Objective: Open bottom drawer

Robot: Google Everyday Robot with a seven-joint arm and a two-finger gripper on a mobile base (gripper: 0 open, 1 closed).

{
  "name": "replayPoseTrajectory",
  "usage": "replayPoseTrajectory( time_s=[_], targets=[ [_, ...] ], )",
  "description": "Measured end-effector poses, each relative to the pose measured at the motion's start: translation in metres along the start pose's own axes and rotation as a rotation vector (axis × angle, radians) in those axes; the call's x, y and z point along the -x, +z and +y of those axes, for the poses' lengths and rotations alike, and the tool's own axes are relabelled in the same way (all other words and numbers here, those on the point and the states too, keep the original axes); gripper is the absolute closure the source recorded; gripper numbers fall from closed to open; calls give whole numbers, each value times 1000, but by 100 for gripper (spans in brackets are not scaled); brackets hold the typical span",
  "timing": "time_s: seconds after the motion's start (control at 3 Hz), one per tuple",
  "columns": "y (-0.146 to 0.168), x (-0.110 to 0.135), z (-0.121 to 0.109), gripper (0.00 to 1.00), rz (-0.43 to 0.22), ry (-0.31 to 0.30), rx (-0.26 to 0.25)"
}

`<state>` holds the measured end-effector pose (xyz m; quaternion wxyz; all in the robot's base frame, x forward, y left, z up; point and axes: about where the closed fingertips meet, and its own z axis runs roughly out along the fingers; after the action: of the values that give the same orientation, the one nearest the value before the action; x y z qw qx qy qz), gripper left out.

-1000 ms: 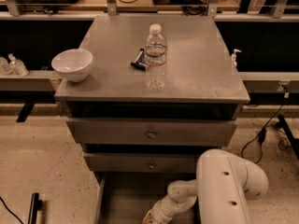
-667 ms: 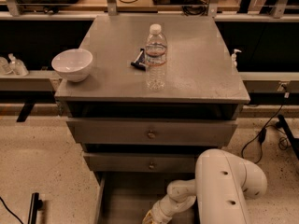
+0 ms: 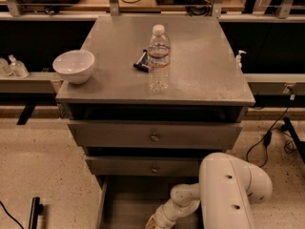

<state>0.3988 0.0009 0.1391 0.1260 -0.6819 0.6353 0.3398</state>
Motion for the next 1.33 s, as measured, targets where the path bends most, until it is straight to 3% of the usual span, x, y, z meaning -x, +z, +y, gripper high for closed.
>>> replayPoseTrajectory(
  time_s=[0.67, 1.33],
  targets=[
    [0, 0, 0, 100, 0, 0, 0],
    [0, 0, 0, 59, 0, 0, 0]
  ],
)
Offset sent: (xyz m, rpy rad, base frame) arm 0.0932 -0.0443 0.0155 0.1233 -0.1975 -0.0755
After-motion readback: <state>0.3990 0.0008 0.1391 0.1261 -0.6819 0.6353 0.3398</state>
